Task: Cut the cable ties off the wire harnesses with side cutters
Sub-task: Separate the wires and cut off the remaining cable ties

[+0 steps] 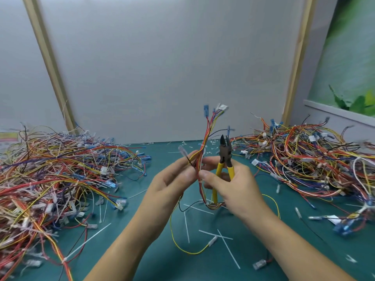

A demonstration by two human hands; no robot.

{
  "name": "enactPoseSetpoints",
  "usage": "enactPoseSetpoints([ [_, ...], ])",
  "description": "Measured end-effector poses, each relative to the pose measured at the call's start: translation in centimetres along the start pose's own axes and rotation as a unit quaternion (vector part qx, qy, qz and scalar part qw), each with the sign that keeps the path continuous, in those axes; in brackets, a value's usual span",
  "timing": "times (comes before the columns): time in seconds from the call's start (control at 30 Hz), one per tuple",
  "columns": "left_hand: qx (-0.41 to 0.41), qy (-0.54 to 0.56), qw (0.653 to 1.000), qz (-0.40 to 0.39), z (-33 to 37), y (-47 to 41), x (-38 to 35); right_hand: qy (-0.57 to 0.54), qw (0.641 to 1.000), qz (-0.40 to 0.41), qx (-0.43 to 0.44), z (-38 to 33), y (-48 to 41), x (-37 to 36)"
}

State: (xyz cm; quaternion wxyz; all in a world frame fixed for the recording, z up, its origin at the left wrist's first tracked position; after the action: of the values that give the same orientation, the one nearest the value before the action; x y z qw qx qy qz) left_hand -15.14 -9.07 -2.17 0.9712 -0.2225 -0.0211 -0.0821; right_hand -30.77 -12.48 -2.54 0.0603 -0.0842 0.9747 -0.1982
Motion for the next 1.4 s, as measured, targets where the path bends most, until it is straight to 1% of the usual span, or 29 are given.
enactPoseSetpoints([
  [0.03,-0.016,-0.025,0.999,0.013,-0.1,0.1,-0.2,-0.005,1.0,0.003,0.0,0.0,0.0,0.0],
  [0.1,-0.022,-0.035,0.998,0.052,-0.4,0.4,-0.2,0.003,1.0,0.0,0.0,0.1,0.1,0.0],
  [0.23,0.008,-0.023,0.994,0.104,-0.6,0.3,-0.1,0.052,0.999,-0.006,0.006,0.6,0.3,-0.2],
  [0.33,0.035,-0.015,0.989,0.142,-0.5,0.2,0.2,0.062,0.998,0.0,0.009,0.7,0.5,-0.4],
  [0.4,0.038,-0.006,0.987,0.155,-0.3,0.2,0.5,0.063,0.998,0.002,0.012,0.7,0.5,-0.4],
  [0.47,0.029,-0.024,0.987,0.158,-0.1,0.3,0.7,0.045,0.999,0.012,0.01,0.6,0.4,-0.5],
  [0.57,0.013,-0.056,0.986,0.159,-0.2,0.4,0.8,-0.012,0.999,0.04,-0.004,0.2,0.2,-0.3],
  [0.67,0.017,-0.089,0.982,0.165,-0.2,0.4,0.9,-0.04,0.997,0.058,-0.006,-0.1,-0.1,0.1],
  [0.77,0.028,-0.098,0.98,0.172,-0.2,0.3,1.1,-0.072,0.995,0.07,0.003,-0.3,-0.2,0.2],
  [0.97,0.053,-0.136,0.979,0.145,-0.1,0.4,0.9,-0.163,0.983,0.079,0.015,-1.3,-0.5,0.9],
  [1.1,0.033,-0.153,0.98,0.125,0.1,0.6,0.4,-0.204,0.977,0.054,0.006,-1.4,-0.4,0.8],
  [1.2,0.011,-0.14,0.987,0.081,0.2,0.8,0.1,-0.232,0.972,0.032,0.001,-1.3,-0.4,0.6],
  [1.3,-0.005,-0.133,0.99,0.042,0.3,1.0,-0.1,-0.241,0.97,0.027,-0.013,-1.2,-0.4,0.7],
  [1.4,-0.008,-0.13,0.991,0.024,0.3,1.0,0.0,-0.247,0.968,0.029,-0.022,-1.0,-0.5,0.9],
])
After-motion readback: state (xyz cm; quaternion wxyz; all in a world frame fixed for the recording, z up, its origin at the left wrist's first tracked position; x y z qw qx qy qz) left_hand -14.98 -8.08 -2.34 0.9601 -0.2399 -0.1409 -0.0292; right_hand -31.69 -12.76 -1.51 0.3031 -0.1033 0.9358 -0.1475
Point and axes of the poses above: each hand's wrist, its own y-axis away from the middle knuckle, its own x-axis out of the back of the hand, z = x × y, the point moved 1 cm from there along -y, towards the middle knuckle, and after that the axes turned 11 degrees about -y, right-handed, at the moved point
